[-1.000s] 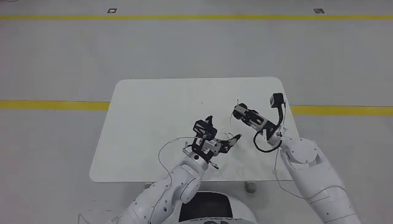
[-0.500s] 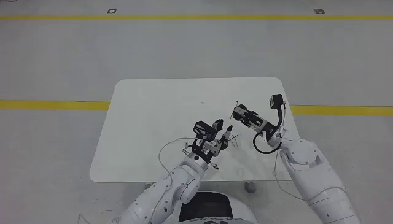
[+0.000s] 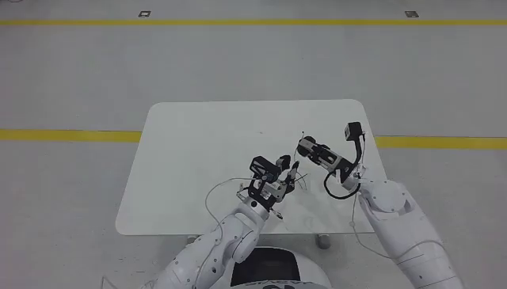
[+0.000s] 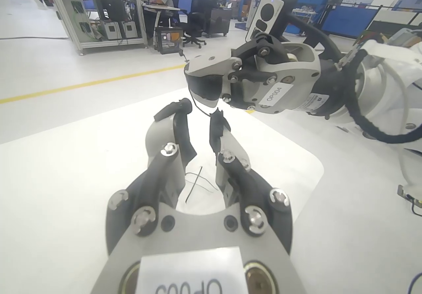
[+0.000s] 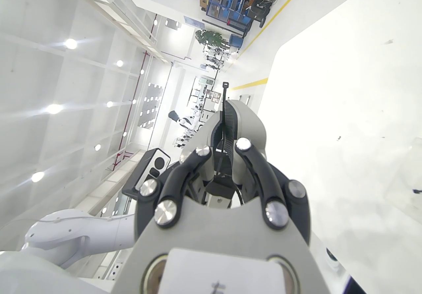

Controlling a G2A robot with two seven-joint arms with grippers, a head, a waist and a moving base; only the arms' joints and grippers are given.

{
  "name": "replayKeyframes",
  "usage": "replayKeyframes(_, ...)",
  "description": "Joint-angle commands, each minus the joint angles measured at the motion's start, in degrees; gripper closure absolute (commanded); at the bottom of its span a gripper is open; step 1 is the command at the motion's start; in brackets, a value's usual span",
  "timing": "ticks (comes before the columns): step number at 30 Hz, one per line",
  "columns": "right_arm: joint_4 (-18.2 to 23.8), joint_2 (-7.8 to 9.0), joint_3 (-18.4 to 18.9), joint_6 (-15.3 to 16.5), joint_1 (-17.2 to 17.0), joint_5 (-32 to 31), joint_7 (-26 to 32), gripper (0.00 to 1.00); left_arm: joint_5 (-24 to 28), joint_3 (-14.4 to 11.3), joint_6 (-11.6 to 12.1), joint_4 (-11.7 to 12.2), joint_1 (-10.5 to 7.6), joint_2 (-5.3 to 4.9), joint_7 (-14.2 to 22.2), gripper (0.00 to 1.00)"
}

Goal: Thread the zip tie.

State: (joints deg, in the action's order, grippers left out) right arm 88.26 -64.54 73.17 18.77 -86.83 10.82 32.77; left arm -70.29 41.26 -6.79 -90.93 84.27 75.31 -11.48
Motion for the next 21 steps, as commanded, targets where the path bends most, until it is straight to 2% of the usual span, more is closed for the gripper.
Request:
replayKeyframes(1, 0.02, -0.04, -0.28, -0.07, 0.12, -0.09, 0.24, 1.00, 0.06, 0.07, 0.08, 0.04, 0.00, 0.02, -0.33, 0.86)
replayKeyframes(4, 0.01, -0.10, -0.65, -0.15, 0.29, -0.15, 0.43, 1.00, 0.30, 0.20, 0.13, 0.07, 0.07, 0.05, -0.97, 0.91)
replayKeyframes(21, -0.68, -0.20, -1.60, -0.58, 1.02, -0.03, 2.40, 1.00, 0.58, 0.84, -0.28, 0.12, 0.54, 0.17, -2.46, 0.94)
